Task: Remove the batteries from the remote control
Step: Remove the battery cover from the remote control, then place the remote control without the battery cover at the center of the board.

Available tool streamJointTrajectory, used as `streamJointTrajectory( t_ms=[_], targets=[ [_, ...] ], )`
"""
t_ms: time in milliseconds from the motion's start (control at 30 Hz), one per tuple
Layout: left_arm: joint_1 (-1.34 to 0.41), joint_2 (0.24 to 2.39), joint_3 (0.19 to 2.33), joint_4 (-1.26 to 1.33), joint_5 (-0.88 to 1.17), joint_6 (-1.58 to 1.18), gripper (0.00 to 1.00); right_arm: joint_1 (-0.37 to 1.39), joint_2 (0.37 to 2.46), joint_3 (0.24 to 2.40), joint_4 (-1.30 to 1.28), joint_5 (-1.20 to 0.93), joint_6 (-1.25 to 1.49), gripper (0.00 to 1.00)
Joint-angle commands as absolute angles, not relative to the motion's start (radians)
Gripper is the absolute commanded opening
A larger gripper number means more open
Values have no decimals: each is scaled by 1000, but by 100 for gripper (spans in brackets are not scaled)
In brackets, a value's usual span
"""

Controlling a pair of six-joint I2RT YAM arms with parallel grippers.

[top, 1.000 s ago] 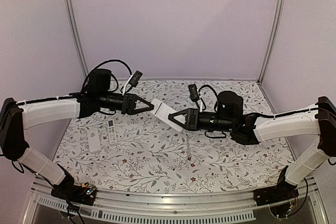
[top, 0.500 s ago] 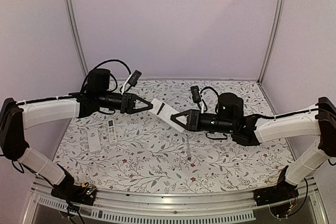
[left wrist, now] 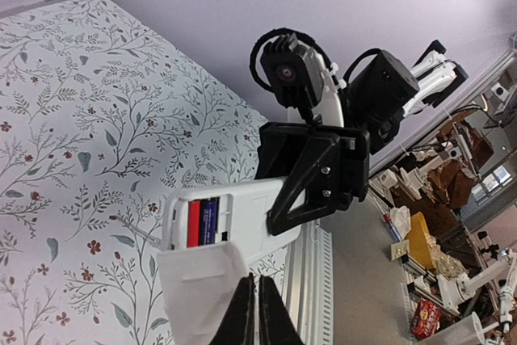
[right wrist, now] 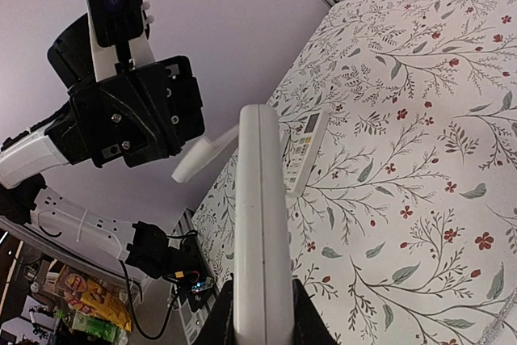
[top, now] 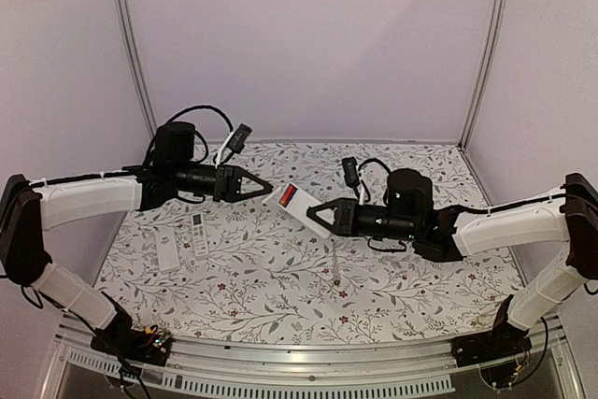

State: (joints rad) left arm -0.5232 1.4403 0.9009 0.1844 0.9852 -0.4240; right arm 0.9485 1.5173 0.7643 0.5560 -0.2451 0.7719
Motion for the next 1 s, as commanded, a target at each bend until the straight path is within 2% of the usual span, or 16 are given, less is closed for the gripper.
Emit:
streamJointTrajectory(
  t_ms=[0, 300, 500, 733, 967],
  targets=[
    [-514, 1457, 890, 207, 1001, -433, 2, 946, 1488, 755, 566, -232, 779, 0],
    [-512, 1442, 888, 192, 959, -427, 2, 944, 1480, 741, 563, -209, 782, 0],
    [-485, 1384, 885, 132, 797, -394, 13, 935, 1459, 730, 512, -174, 781, 0],
    [-340, 1305, 896, 58, 662, -393, 39, 897, 1435, 733, 381, -113, 774, 0],
    [-223, 1200, 933, -87, 492, -311, 82, 794, 1384, 688, 290, -104, 795, 0]
  ],
)
